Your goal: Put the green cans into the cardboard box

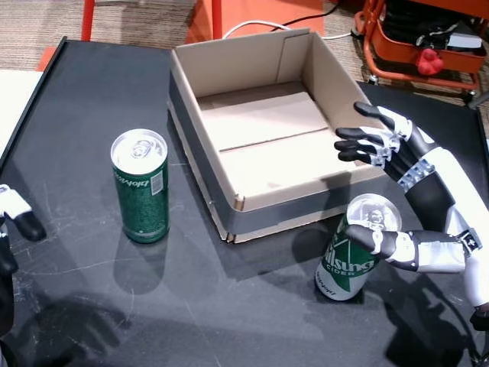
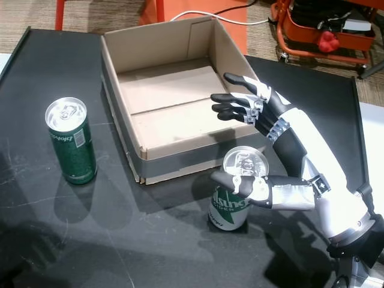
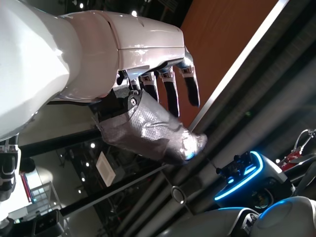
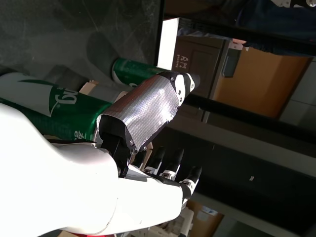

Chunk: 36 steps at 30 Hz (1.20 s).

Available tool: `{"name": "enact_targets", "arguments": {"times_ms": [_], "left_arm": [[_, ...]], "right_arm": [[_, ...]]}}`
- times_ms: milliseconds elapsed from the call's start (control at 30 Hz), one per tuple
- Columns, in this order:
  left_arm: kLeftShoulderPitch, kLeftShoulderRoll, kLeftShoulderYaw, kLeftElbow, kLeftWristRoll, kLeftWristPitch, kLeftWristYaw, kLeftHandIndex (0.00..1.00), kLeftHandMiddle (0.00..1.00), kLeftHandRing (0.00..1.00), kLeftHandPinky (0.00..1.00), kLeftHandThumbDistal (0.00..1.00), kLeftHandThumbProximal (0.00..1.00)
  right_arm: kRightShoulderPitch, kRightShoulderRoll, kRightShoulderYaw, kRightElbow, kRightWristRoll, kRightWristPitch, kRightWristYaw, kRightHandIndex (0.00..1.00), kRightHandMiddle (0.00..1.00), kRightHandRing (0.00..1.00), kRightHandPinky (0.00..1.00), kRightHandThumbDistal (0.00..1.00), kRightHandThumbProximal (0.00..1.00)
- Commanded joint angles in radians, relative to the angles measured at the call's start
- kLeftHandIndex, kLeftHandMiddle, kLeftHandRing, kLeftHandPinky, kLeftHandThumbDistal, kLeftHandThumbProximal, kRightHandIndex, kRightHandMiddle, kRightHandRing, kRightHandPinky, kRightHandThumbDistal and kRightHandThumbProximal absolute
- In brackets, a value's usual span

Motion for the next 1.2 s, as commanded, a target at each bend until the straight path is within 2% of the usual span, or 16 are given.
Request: {"name": "enact_targets", "arguments": {"times_ms": [0, 67, 133, 233, 300, 467, 567, 600, 633, 733, 833, 900, 967, 1000, 1067, 1167], "left_arm": [[0.018, -0.01, 0.001, -0.015, 0.006, 0.019, -0.011, 0.58, 0.58, 0.6, 0.68, 0.61, 0.22], [0.009, -0.006, 0.008, -0.011, 0.004, 0.015, -0.027, 0.58, 0.59, 0.61, 0.7, 0.64, 0.27], [0.013, -0.02, 0.013, -0.019, 0.007, 0.006, -0.015, 0.57, 0.57, 0.59, 0.67, 0.67, 0.23], [0.005, -0.01, 0.015, -0.012, 0.019, 0.003, -0.026, 0.6, 0.57, 0.58, 0.7, 0.68, 0.26], [0.0, 0.003, 0.017, -0.01, 0.015, 0.018, -0.027, 0.59, 0.56, 0.57, 0.68, 0.7, 0.17], [-0.005, -0.001, 0.031, -0.024, 0.029, -0.017, -0.032, 0.6, 0.58, 0.56, 0.66, 0.42, 0.26], [0.006, 0.002, 0.034, -0.027, 0.037, -0.022, -0.029, 0.6, 0.57, 0.57, 0.68, 0.42, 0.26], [-0.002, 0.01, 0.041, -0.022, 0.043, -0.038, -0.043, 0.64, 0.6, 0.6, 0.72, 0.35, 0.33], [-0.005, 0.014, 0.046, -0.02, 0.051, -0.049, -0.043, 0.63, 0.59, 0.59, 0.73, 0.34, 0.32], [0.004, 0.016, 0.042, -0.021, 0.041, -0.02, -0.038, 0.65, 0.61, 0.61, 0.73, 0.39, 0.28], [-0.003, 0.009, 0.047, -0.015, 0.036, -0.022, -0.053, 0.65, 0.62, 0.61, 0.76, 0.4, 0.38], [-0.011, -0.002, 0.049, -0.015, 0.03, -0.025, -0.057, 0.66, 0.62, 0.61, 0.74, 0.38, 0.33], [-0.013, -0.006, 0.046, -0.017, 0.031, -0.024, -0.056, 0.62, 0.58, 0.59, 0.73, 0.4, 0.3], [-0.006, -0.012, 0.04, -0.027, 0.034, -0.016, -0.039, 0.58, 0.55, 0.56, 0.69, 0.44, 0.25], [0.01, -0.031, 0.031, -0.046, 0.038, -0.017, -0.017, 0.59, 0.56, 0.57, 0.7, 0.45, 0.33], [0.016, -0.021, 0.029, -0.049, 0.036, -0.009, -0.021, 0.62, 0.59, 0.59, 0.75, 0.41, 0.37]], "right_arm": [[0.009, -0.027, 0.001, 0.012, -0.026, -0.007, -0.011, 0.76, 0.77, 0.8, 0.9, 1.0, 0.74], [0.015, -0.042, 0.005, 0.016, -0.054, -0.004, -0.029, 0.77, 0.77, 0.8, 0.91, 1.0, 0.73], [0.021, -0.054, 0.009, 0.017, -0.072, 0.005, -0.04, 0.78, 0.77, 0.8, 0.91, 1.0, 0.72], [0.025, -0.061, 0.009, 0.021, -0.07, 0.023, -0.034, 0.77, 0.77, 0.8, 0.91, 0.97, 0.67], [0.027, -0.065, 0.009, 0.022, -0.076, 0.031, -0.04, 0.77, 0.76, 0.79, 0.91, 0.98, 0.66], [0.011, -0.07, 0.005, 0.061, -0.079, 0.044, -0.034, 0.77, 0.77, 0.81, 0.91, 1.0, 0.67], [-0.001, -0.071, -0.001, 0.089, -0.078, 0.048, -0.038, 0.76, 0.76, 0.81, 0.91, 1.0, 0.66], [-0.004, -0.069, -0.006, 0.097, -0.073, 0.056, -0.038, 0.76, 0.76, 0.8, 0.91, 1.0, 0.64], [-0.009, -0.067, -0.011, 0.108, -0.069, 0.058, -0.041, 0.74, 0.74, 0.79, 0.9, 1.0, 0.64], [-0.03, -0.061, -0.028, 0.145, -0.051, 0.084, -0.029, 0.72, 0.73, 0.79, 0.9, 1.0, 0.62], [-0.057, -0.056, -0.046, 0.192, -0.033, 0.114, -0.008, 0.69, 0.72, 0.79, 0.91, 0.99, 0.63], [-0.07, -0.057, -0.054, 0.216, -0.038, 0.137, -0.011, 0.7, 0.72, 0.78, 0.91, 0.99, 0.62], [-0.081, -0.059, -0.055, 0.241, -0.052, 0.13, -0.017, 0.71, 0.72, 0.79, 0.91, 0.9, 0.63], [-0.088, -0.058, -0.055, 0.254, -0.057, 0.125, -0.015, 0.71, 0.72, 0.79, 0.91, 0.91, 0.64], [-0.099, -0.052, -0.054, 0.273, -0.064, 0.123, -0.018, 0.7, 0.72, 0.79, 0.91, 0.95, 0.65], [-0.114, -0.042, -0.051, 0.29, -0.066, 0.137, -0.011, 0.7, 0.73, 0.79, 0.91, 1.0, 0.66]]}}
